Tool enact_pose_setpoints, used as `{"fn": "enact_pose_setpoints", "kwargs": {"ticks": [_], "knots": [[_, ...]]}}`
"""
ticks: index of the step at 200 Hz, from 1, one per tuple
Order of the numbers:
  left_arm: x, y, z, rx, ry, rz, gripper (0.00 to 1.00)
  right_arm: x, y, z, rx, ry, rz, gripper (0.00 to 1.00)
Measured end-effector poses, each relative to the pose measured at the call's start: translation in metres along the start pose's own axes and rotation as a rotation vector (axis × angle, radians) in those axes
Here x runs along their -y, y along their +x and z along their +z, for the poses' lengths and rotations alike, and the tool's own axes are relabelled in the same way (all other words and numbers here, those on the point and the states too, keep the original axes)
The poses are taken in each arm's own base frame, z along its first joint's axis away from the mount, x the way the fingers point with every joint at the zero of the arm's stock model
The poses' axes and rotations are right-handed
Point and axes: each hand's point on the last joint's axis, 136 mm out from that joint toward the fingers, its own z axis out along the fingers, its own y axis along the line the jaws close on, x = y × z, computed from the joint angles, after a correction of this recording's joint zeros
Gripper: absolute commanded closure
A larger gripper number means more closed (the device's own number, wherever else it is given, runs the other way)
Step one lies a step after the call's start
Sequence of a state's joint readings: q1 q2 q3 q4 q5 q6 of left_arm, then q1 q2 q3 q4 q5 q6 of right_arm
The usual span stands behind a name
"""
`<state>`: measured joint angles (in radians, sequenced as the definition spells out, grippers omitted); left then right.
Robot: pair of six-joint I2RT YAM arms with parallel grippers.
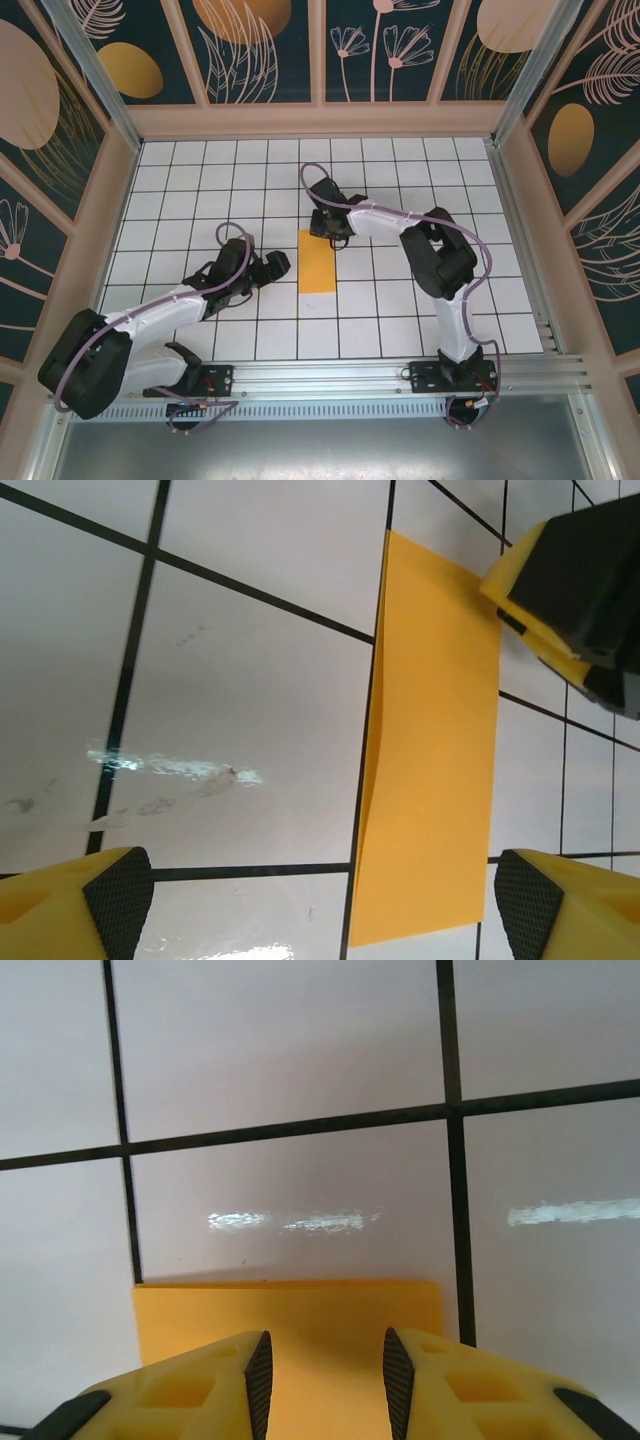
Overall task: Fold a paper plane with a square sheet of paper (pick it up from the middle)
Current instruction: Move the square sheet of paper to the center of the table.
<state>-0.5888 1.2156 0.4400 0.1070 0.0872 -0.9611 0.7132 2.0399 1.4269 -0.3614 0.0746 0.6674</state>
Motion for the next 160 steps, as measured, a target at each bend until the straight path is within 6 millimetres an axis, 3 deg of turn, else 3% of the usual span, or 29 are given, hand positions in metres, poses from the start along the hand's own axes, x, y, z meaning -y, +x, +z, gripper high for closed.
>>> {"fn": "enact_pose_setpoints", "kwargs": {"ticks": [26,45,117,160], "knots": [[0.008,0.004,0.008,-0.039,0.033,0.002,0.14,-0.006,-0.008,-0.023,0.032,-0.031,-0.01,0.65],[0.014,0.005,0.012,-0.053,0.061,0.003,0.15,-0.008,-0.009,-0.027,0.033,-0.044,-0.028,0.68],[0.026,0.016,0.02,-0.107,0.111,-0.008,0.16,0.018,0.006,0.01,-0.057,0.003,-0.026,0.65],[0.03,0.031,0.027,-0.163,0.119,-0.009,0.16,0.023,0.008,0.015,-0.069,-0.018,-0.01,0.65]]}}
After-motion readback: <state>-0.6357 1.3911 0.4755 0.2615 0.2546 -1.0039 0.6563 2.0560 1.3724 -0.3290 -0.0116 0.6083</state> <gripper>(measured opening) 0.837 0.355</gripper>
